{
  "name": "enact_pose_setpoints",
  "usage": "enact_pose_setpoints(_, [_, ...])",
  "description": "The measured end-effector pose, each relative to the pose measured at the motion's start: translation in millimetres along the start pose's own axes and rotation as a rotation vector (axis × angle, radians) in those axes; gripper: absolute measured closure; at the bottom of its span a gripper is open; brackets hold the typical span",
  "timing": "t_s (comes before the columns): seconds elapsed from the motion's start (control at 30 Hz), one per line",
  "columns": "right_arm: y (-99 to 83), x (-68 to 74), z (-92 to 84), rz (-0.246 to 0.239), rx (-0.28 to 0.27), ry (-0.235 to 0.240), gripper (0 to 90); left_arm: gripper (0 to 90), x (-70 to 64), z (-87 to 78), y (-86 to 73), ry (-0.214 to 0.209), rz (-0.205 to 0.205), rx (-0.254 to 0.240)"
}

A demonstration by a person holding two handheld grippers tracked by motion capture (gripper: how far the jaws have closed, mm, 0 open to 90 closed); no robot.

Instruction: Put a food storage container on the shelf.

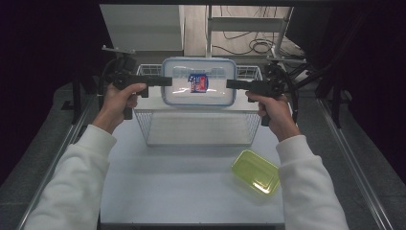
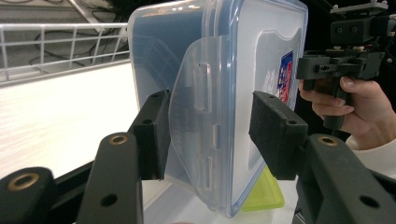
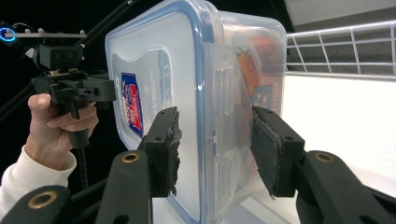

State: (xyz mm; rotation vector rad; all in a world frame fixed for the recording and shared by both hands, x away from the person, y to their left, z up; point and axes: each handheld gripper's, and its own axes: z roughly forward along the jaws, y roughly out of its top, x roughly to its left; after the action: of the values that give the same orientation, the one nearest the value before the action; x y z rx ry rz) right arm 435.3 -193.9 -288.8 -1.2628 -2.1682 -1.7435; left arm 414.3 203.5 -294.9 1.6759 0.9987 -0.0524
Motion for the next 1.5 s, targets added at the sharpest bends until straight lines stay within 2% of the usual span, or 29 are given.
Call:
enact_pose_setpoints(0.1, [-0.4, -9.5, 6.9, 0.030, 0.020, -0.002, 53.2, 49.8, 6.5, 5.1, -1.6, 0.001, -0.021, 0.011])
enact_pose_setpoints(0.37, [-3.2, -19.4, 12.4, 0.056, 0.042, -0.014, 53.1, 49.5, 18.3, 14.8, -6.0, -0.005, -0.044, 0.023])
enact_pose_setpoints(0.57, [-1.5, -23.5, 13.1, 0.073, 0.037, -0.006, 53.1, 49.5, 19.7, 17.1, -4.6, -0.007, -0.062, 0.018])
enact_pose_setpoints(0.7, [0.5, -29.2, 14.9, 0.120, 0.030, 0.006, 53.2, 49.5, 25.8, 19.4, -2.8, -0.017, -0.116, 0.009])
enact_pose_setpoints(0.9, [4.6, -32.9, 19.1, 0.163, 0.035, -0.005, 52.0, 49.2, 33.4, 22.7, 1.5, -0.030, -0.165, 0.017])
enact_pose_setpoints(1.03, [10.1, -33.0, 23.9, 0.189, 0.049, -0.035, 50.3, 48.7, 40.6, 25.9, 4.0, -0.041, -0.218, 0.021])
enact_pose_setpoints(1.1, [13.5, -35.1, 25.9, 0.230, 0.061, -0.046, 50.2, 48.6, 45.3, 28.2, 7.1, -0.052, -0.241, 0.031])
enact_pose_setpoints(1.13, [13.5, -35.1, 25.9, 0.230, 0.061, -0.046, 50.2, 48.4, 45.3, 28.2, 7.1, -0.052, -0.241, 0.031])
enact_pose_setpoints(1.27, [15.3, -36.8, 27.7, 0.290, 0.061, -0.063, 49.9, 48.0, 51.4, 32.2, 10.8, -0.060, -0.280, 0.038])
enact_pose_setpoints(1.3, [16.3, -37.8, 29.0, 0.322, 0.058, -0.076, 49.3, 47.1, 52.3, 33.2, 11.6, -0.056, -0.282, 0.042])
enact_pose_setpoints(1.4, [17.2, -38.3, 30.5, 0.339, 0.054, -0.093, 48.8, 46.8, 57.1, 36.2, 12.1, -0.061, -0.313, 0.038])
enact_pose_setpoints(1.5, [17.7, -38.2, 33.0, 0.352, 0.041, -0.132, 48.4, 45.6, 62.2, 39.6, 12.0, -0.061, -0.344, 0.038])
